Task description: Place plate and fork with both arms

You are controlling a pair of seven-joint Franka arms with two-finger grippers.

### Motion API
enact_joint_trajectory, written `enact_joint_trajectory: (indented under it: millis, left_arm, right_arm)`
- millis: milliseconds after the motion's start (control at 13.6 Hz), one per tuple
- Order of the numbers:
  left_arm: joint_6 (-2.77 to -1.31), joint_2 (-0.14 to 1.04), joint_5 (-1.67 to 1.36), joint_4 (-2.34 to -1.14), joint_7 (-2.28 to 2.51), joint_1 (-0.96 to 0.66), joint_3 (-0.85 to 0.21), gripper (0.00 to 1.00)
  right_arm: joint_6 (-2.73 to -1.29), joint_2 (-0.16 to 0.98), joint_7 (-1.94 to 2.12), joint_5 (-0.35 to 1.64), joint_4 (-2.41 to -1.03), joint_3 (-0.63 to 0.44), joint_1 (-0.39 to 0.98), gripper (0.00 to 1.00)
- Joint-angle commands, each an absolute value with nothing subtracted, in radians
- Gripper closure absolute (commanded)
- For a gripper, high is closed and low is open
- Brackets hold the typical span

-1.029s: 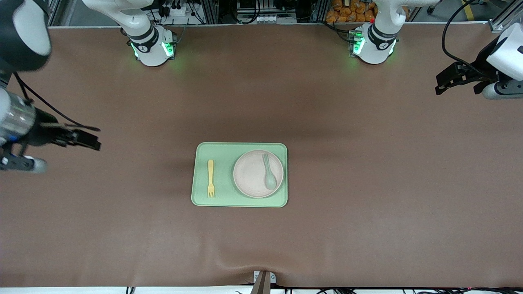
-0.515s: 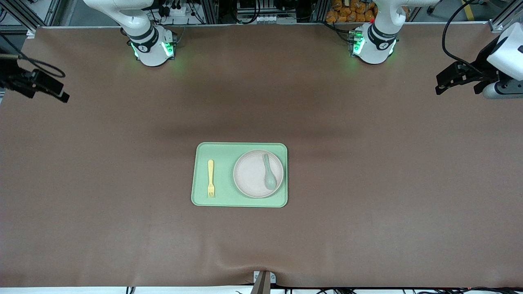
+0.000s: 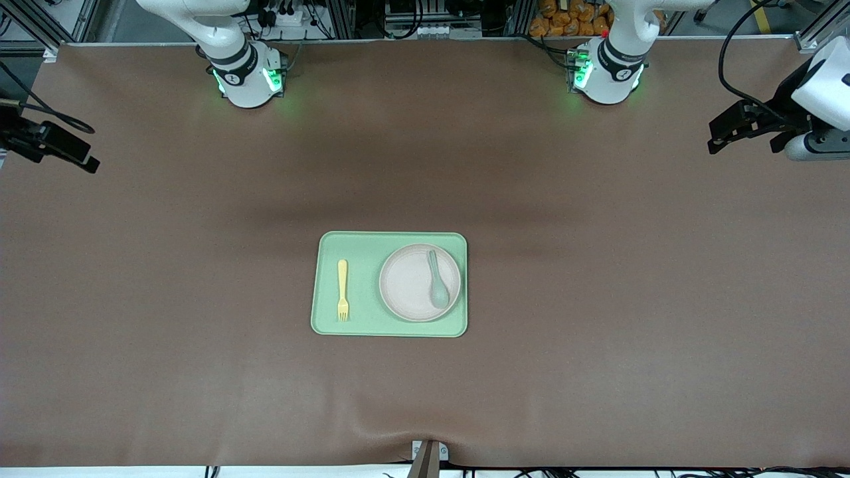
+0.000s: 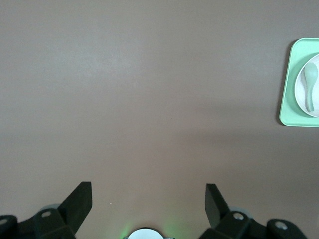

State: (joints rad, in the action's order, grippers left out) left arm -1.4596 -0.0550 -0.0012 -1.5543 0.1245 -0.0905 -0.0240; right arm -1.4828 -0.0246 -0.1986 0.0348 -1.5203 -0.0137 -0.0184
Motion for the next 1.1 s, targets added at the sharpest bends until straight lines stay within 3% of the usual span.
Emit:
enact_joint_trajectory:
  millis: [0, 1029]
  left_arm:
    - [-1.442, -0.064, 0.049, -1.531, 0.129, -0.1, -0.028, 0.0]
    - [-1.442, -0.06, 0.049, -1.526, 0.124, -0.101, -0.026, 0.0]
  right_arm:
    - [-1.465, -0.012, -0.19, 0.028, -1.464, 0.006, -0.037, 0.0]
    - [-1.473, 0.002, -0.189, 0.021, -1.45, -0.002, -0.035, 0.0]
